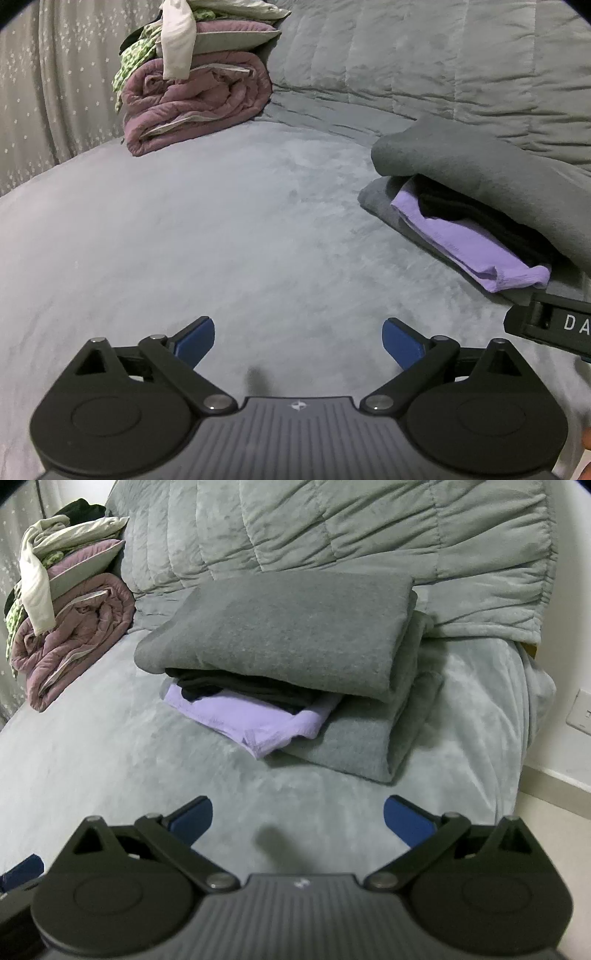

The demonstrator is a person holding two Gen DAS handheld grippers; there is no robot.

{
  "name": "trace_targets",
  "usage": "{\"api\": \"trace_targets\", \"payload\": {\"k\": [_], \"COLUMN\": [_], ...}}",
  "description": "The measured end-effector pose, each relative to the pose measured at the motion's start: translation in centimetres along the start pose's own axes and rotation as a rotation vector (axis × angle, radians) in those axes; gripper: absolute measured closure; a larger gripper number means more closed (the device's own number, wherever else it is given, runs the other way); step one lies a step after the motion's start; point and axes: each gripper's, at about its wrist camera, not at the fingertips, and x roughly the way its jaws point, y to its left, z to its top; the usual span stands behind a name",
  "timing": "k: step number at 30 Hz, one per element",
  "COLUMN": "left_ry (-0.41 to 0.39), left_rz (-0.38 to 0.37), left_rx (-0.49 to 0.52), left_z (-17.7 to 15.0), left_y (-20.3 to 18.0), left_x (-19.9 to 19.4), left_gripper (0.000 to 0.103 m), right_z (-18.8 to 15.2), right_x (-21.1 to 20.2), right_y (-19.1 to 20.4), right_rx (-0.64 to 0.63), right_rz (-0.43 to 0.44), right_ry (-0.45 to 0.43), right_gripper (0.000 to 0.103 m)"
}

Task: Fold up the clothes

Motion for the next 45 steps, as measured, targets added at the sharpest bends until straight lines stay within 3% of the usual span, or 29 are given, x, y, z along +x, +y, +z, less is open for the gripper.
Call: {"api": "trace_targets", "payload": {"k": [7,45], "left_ry": [0.03,0.019], "left_rz": [-0.019,-0.042], "left_rx": [0.01,0.04], "left_z": [0.1,0.1], "left_y": [-0.5,-1.6], "left_x": [0.3,-0.4], "left_gripper": [0.004,0.004], "right_z": [0.1,0.0], "right_x": [0.0,0.1], "right_y": [-0.2,0.1], "right_rx": [0.006,0.0], "right_rz": [0.003,0.009], "right_ry": [0.004,0.013], "right_gripper": [0.0,0.0]}}
